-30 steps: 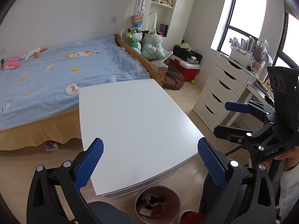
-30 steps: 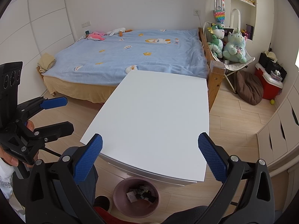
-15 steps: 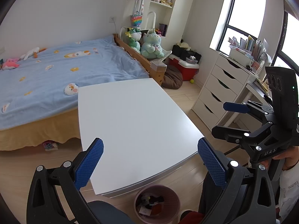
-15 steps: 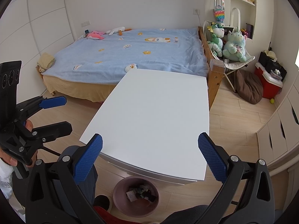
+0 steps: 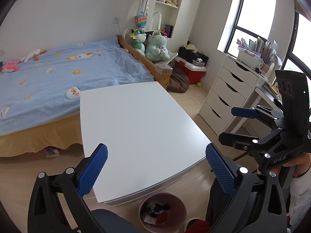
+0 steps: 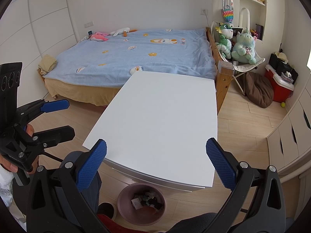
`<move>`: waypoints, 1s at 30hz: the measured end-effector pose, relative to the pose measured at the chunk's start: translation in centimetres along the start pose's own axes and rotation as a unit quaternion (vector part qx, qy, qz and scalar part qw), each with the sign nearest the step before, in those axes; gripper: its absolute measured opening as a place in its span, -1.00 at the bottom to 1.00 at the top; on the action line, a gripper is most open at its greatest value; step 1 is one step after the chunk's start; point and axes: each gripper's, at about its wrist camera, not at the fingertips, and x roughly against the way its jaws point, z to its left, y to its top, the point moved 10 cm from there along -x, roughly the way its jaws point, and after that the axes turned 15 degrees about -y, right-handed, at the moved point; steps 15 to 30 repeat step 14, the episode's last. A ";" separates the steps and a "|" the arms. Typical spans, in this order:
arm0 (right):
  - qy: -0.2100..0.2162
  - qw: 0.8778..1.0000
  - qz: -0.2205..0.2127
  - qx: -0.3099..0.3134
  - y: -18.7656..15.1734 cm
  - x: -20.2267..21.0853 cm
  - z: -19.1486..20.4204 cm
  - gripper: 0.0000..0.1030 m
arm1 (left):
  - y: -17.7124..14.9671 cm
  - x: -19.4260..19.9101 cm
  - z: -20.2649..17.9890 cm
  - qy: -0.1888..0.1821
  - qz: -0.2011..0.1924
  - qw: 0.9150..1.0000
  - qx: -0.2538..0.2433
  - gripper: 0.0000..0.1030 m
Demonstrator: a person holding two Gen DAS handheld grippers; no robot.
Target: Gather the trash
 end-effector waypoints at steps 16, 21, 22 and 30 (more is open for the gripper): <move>0.000 1.000 0.001 -0.002 -0.2 -0.1 -0.1 0.94 | 0.1 -0.3 -0.3 0.000 0.003 1.000 0.004 0.88; 0.000 1.000 0.001 -0.002 -0.2 -0.1 -0.1 0.94 | 0.1 -0.3 -0.3 0.000 0.003 1.000 0.004 0.88; 0.000 1.000 0.001 -0.002 -0.2 -0.1 -0.1 0.94 | 0.1 -0.3 -0.3 0.000 0.003 1.000 0.004 0.88; 0.000 1.000 0.001 -0.002 -0.2 -0.1 -0.1 0.94 | 0.1 -0.3 -0.3 0.000 0.003 1.000 0.004 0.88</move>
